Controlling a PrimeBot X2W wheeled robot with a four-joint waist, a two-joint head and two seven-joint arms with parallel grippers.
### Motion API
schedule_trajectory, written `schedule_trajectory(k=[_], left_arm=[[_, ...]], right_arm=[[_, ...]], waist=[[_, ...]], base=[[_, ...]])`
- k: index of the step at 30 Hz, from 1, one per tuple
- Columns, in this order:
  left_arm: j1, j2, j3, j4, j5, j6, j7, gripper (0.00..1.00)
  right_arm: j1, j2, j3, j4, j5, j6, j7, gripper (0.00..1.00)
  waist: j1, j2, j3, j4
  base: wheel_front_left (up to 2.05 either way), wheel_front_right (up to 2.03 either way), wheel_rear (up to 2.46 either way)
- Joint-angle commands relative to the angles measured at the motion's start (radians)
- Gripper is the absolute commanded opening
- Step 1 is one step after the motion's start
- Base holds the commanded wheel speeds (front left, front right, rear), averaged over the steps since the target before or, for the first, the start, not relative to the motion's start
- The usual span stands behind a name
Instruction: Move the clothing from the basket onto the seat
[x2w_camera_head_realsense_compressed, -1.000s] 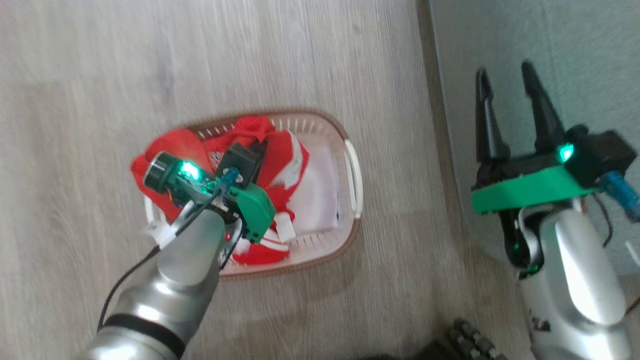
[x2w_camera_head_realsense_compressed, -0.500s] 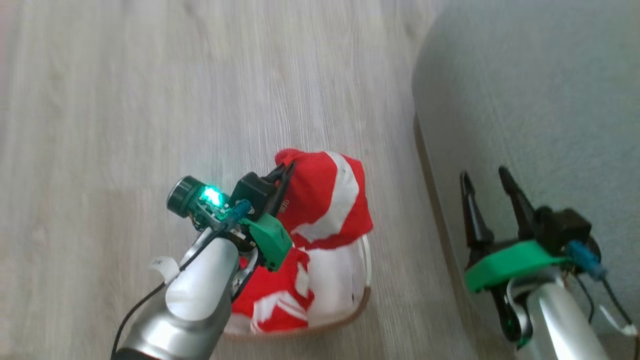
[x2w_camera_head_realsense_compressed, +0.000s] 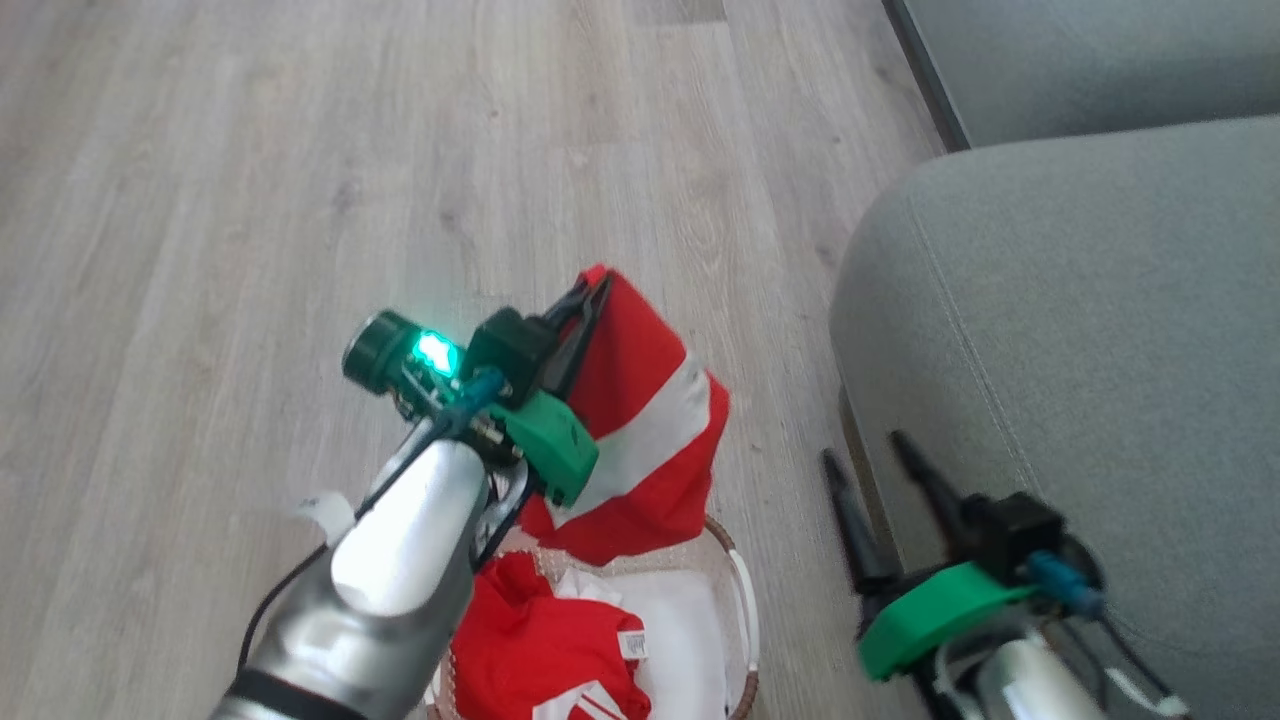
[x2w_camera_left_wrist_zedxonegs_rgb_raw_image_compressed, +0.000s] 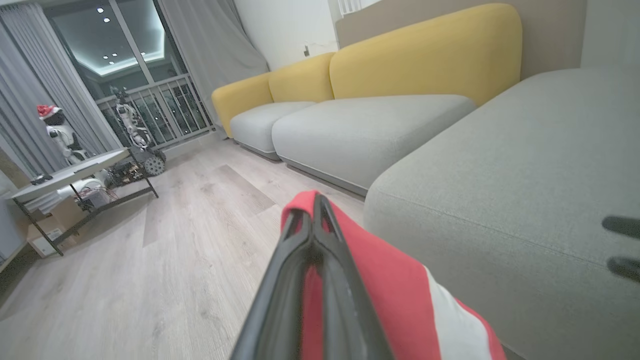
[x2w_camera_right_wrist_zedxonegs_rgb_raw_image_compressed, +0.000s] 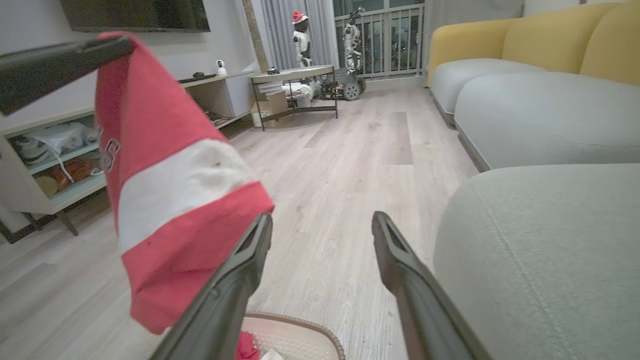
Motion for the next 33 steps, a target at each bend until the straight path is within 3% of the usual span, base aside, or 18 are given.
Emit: schedule_trajectory(k=[1, 9, 30, 31, 32, 33], left_arm=[[-0.080, 0.010, 0.035, -0.042, -0.011, 0.002, -0.013, 0.00], [-0.147, 0.003, 0.022, -0.058, -0.025, 0.002, -0.013, 0.00], [-0.213, -0.006, -0.073, -0.106, -0.095, 0.026, 0.014, 0.00], [-0.210, -0.006, -0.079, -0.110, -0.102, 0.029, 0.015, 0.00], [-0.208, -0.006, -0.084, -0.113, -0.108, 0.032, 0.016, 0.00], [-0.205, -0.006, -0.088, -0.115, -0.113, 0.035, 0.018, 0.00]], right_arm=[[-0.041, -0.002, 0.041, -0.026, 0.011, 0.000, -0.009, 1.00], [-0.087, -0.002, 0.207, -0.004, 0.096, 0.000, -0.009, 1.00], [-0.307, -0.002, 0.357, 0.158, 0.202, 0.000, -0.009, 1.00], [-0.313, -0.002, 0.356, 0.162, 0.205, 0.000, -0.009, 0.85], [-0.318, -0.002, 0.351, 0.164, 0.203, 0.000, -0.009, 0.31], [-0.321, -0.002, 0.346, 0.162, 0.200, 0.000, -0.009, 0.00]], waist=[[0.0001, -0.0001, -0.009, 0.008], [0.0001, -0.0001, -0.023, 0.023], [0.0001, -0.0001, -0.028, 0.065], [0.0001, -0.0001, -0.028, 0.068], [0.0001, -0.0001, -0.028, 0.070], [0.0001, -0.0001, -0.028, 0.073]], base=[[0.00, 0.00, 0.00], [0.00, 0.00, 0.00], [0.00, 0.00, 0.00], [0.00, 0.00, 0.00], [0.00, 0.00, 0.00], [0.00, 0.00, 0.00]])
